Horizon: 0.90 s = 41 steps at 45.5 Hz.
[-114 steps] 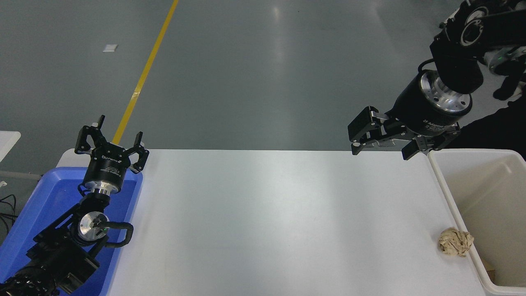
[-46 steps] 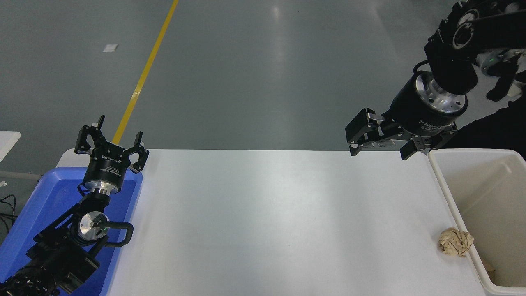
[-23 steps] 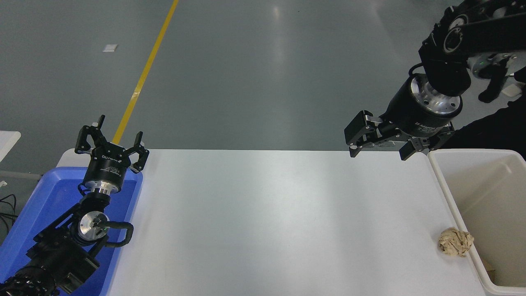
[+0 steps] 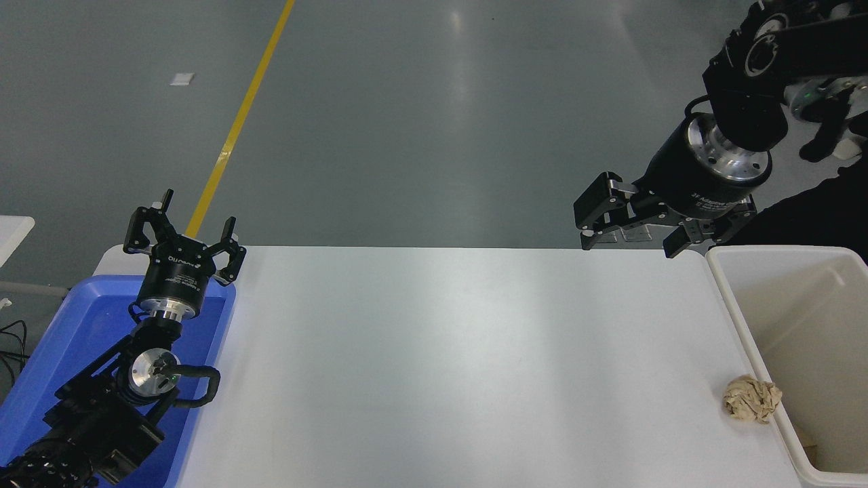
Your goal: Pick up paper ball place in dustbin
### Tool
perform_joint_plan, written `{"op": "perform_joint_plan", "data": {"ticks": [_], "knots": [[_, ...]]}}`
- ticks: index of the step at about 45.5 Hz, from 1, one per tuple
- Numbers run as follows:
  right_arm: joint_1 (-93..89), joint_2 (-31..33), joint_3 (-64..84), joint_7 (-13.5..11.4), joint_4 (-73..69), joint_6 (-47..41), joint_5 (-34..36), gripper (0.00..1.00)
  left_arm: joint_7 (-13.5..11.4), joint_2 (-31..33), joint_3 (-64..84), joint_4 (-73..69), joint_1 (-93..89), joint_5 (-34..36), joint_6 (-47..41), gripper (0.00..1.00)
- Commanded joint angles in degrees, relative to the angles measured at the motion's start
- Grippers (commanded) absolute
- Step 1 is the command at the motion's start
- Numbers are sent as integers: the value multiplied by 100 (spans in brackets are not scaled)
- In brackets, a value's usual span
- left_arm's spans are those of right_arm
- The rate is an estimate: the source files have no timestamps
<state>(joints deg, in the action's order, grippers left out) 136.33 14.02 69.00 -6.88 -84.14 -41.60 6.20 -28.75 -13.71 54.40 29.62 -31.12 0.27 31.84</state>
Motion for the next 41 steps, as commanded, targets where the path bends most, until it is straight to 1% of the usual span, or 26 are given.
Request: {"op": "perform_joint_plan", "data": {"ticks": [1, 10, 24, 31, 41], "knots": [[-89, 4, 9, 3, 3, 11, 4, 100, 0, 0, 0, 0, 1, 0, -2, 98], [-563, 4, 61, -6, 91, 178, -119, 100, -8, 0, 0, 0, 1, 0, -2, 98], [-1381, -101, 720, -15, 741, 1443, -145, 100, 1, 0, 0, 0, 1, 0, -2, 98], [-1645, -154, 966, -15, 1040, 1857, -154, 100, 1, 0, 0, 0, 1, 0, 6, 98], [-1996, -146, 1300, -15, 1084, 2498, -198, 100, -8, 0, 0, 0, 1, 0, 6, 98]]}}
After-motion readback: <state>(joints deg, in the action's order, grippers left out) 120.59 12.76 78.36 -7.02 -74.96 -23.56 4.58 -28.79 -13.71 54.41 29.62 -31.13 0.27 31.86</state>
